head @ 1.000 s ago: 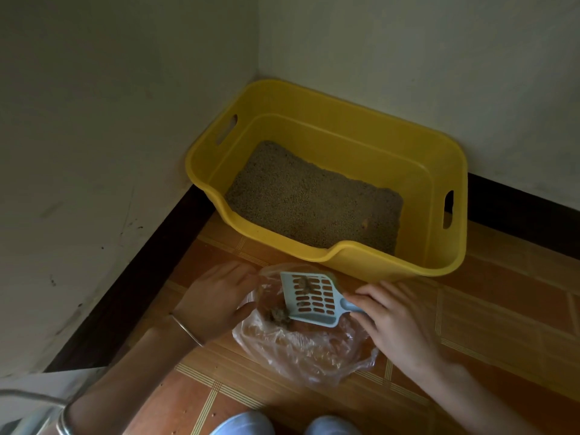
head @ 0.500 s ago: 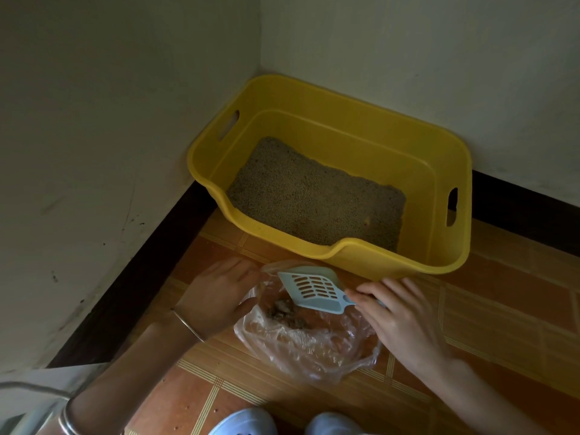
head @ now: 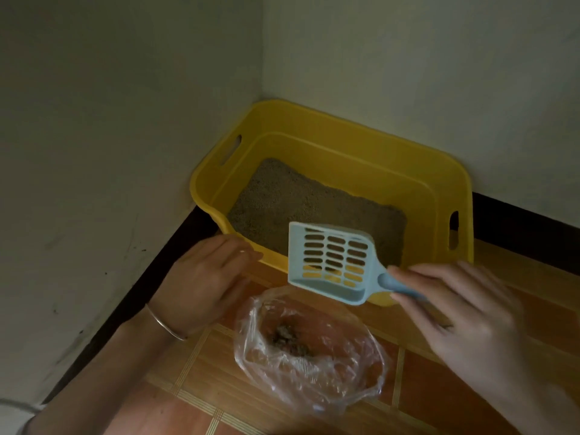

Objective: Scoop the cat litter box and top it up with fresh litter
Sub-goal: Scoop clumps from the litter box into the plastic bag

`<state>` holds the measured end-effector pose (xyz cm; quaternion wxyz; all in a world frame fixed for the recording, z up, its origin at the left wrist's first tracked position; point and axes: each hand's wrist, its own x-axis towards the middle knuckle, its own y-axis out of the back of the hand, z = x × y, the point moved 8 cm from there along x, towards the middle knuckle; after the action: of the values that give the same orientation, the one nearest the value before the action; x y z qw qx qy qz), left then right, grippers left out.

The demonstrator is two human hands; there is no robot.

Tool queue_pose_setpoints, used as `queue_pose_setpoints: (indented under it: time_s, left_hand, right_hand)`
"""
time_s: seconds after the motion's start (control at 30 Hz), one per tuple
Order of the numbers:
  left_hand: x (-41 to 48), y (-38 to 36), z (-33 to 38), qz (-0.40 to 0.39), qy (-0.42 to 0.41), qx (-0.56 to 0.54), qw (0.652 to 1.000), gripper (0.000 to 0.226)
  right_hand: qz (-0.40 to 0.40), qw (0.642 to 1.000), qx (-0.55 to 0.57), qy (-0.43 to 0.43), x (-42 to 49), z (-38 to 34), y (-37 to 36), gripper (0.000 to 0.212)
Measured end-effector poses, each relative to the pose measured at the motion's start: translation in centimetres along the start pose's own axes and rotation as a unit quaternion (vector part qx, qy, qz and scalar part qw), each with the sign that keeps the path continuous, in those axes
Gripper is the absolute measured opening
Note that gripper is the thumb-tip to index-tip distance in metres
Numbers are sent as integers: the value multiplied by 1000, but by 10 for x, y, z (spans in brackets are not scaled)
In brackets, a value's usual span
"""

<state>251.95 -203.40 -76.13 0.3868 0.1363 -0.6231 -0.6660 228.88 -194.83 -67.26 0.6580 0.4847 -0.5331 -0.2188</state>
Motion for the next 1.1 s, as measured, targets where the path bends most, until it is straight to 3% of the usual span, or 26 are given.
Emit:
queue_pose_setpoints:
  time_s: [0.13, 0.3, 0.43, 0.53, 0.7, 0.87, 1.1]
  left_hand:
    - [21, 8, -18, 11, 5, 46, 999, 34]
    - [41, 7, -39, -24, 2, 75, 997, 39]
    - [50, 4, -55, -50, 18, 87, 995, 44]
    - [52, 0, -71, -61, 54, 96, 992, 48]
    - [52, -8, -81, -64, 85, 76, 991, 52]
    - [53, -10, -81, -53, 91, 50, 993, 52]
    - [53, -11, -82, -51, 96, 38, 993, 50]
  right_hand:
    - [-7, 998, 24, -53, 34, 33, -16, 23]
    - [-142, 969, 70, -190, 52, 79, -83, 26]
    - [-255, 944, -22, -208, 53, 95, -119, 27]
    - [-295, 926, -53, -231, 52, 108, -137, 26]
    - [-356, 898, 40, -255, 57, 107, -180, 21]
    - [-359, 898, 113, -229, 78, 84, -218, 21]
    - [-291, 907, 159, -258, 111, 75, -255, 24]
